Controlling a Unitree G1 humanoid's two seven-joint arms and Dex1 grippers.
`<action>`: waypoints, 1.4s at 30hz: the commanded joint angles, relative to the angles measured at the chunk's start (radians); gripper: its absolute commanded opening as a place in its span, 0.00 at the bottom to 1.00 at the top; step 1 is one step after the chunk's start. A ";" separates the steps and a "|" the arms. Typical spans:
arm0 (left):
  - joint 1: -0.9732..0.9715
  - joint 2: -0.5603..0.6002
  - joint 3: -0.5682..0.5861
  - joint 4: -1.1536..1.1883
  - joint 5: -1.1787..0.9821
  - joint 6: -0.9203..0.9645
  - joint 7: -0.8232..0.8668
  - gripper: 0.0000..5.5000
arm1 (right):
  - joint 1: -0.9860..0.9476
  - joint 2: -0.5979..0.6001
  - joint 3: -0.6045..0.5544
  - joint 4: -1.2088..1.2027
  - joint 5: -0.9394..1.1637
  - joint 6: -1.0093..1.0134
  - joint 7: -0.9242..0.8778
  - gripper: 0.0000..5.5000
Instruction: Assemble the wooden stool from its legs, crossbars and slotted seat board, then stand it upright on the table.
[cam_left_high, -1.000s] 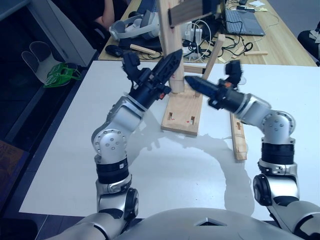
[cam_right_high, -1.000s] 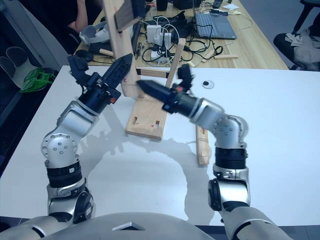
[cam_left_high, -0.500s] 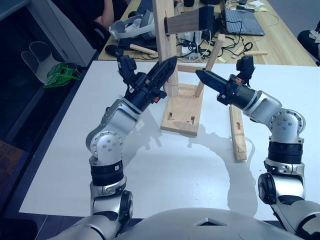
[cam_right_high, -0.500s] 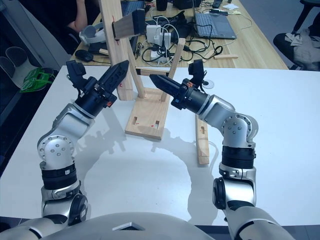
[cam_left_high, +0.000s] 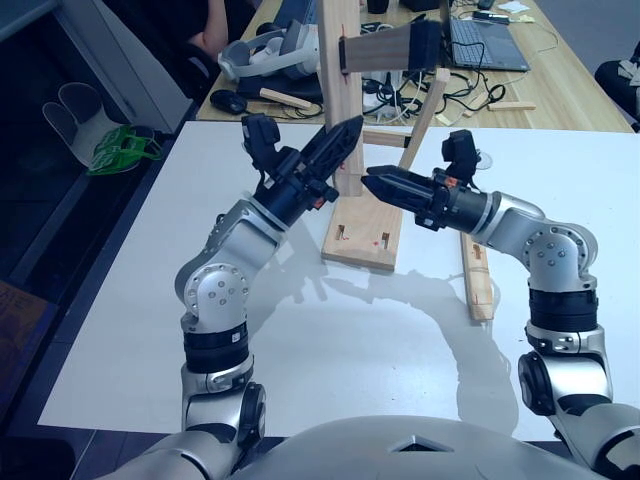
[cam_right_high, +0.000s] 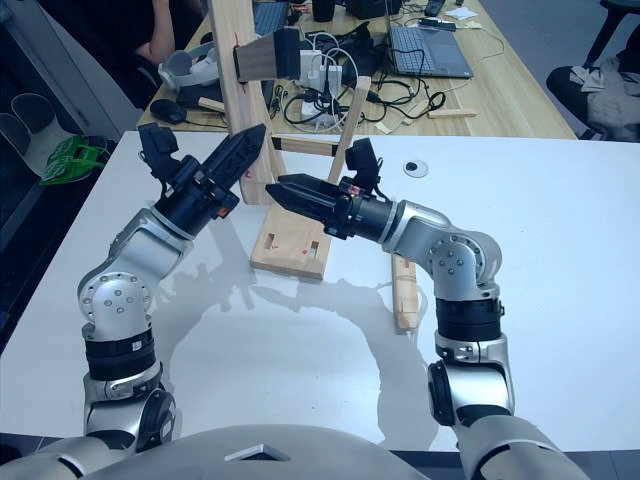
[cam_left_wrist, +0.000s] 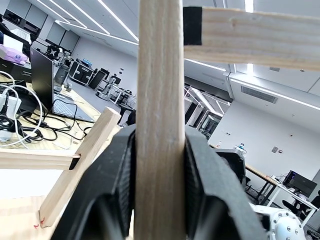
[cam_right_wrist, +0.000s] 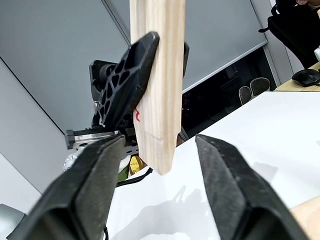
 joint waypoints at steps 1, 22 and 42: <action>0.006 0.000 -0.016 -0.026 -0.028 0.023 -0.004 0.19 | -0.011 0.020 -0.004 0.004 0.000 0.000 -0.010 0.59; 0.010 0.010 -0.041 -0.052 -0.126 0.068 0.002 0.19 | -0.018 0.041 -0.048 -0.005 0.113 0.103 -0.015 0.25; -0.024 0.080 -0.024 0.015 -0.020 0.010 -0.046 0.69 | -0.022 0.084 -0.064 -0.037 0.128 0.060 -0.061 0.18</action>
